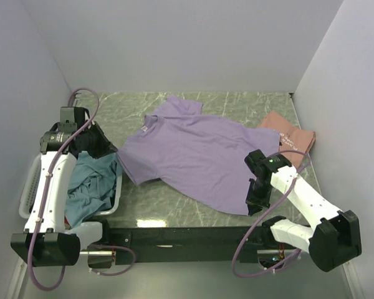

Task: Fold and stack the t-shirts
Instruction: Fold the tshirt

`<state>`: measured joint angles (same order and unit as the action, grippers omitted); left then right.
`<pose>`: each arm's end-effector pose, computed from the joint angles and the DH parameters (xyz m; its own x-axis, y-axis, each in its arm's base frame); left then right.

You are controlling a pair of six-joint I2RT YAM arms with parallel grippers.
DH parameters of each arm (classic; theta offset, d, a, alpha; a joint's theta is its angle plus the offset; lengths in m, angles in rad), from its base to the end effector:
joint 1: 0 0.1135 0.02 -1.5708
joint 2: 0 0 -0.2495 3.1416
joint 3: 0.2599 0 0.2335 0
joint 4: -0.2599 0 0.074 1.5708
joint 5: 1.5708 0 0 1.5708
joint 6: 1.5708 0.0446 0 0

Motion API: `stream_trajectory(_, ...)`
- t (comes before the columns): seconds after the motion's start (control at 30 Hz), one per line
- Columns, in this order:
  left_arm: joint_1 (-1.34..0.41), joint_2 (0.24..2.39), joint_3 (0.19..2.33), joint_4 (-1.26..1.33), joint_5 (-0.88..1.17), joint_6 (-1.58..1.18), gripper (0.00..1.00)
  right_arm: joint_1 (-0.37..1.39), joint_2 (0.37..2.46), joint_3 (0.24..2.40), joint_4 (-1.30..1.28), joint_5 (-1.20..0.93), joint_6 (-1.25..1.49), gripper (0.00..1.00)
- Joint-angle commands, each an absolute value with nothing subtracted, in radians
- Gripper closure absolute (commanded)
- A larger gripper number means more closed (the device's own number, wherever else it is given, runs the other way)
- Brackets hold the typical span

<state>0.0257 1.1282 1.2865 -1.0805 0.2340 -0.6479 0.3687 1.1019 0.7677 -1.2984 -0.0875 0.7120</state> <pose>0.1976 -0.0053 0.3402 -0.7047 -0.6054 -0.3701 -0.3891 0.7659 -0.5119 0.1225 0.0515 0.2005 -0.9361 0.3361 0.1037 0.3403 0.9400 0.0257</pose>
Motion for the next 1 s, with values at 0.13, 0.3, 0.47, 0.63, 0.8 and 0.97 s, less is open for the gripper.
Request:
stream_trajectory(0.13,0.029,1.187,1.279,-0.997,0.250,-0.653,1.00,0.345,1.098,0.761,-1.233,-0.115,0.730,1.00)
stream_trajectory(0.3,0.026,1.256,1.302,-0.936,0.282,-0.652,1.00,0.212,1.104,0.781,-1.232,-0.101,0.660,1.00)
stream_trajectory(0.47,0.014,1.342,1.350,-0.904,0.310,-0.635,1.00,0.071,1.123,0.859,-1.235,-0.084,0.597,1.00)
stream_trajectory(0.63,-0.024,1.460,1.420,-0.862,0.319,-0.621,1.00,0.005,1.190,0.905,-1.197,-0.089,0.561,1.00)
stream_trajectory(0.8,-0.029,1.566,1.517,-0.812,0.334,-0.627,1.00,-0.063,1.252,0.933,-1.158,-0.081,0.537,1.00)
stream_trajectory(0.97,-0.029,1.658,1.620,-0.802,0.357,-0.626,1.00,-0.115,1.307,0.957,-1.132,-0.080,0.515,1.00)
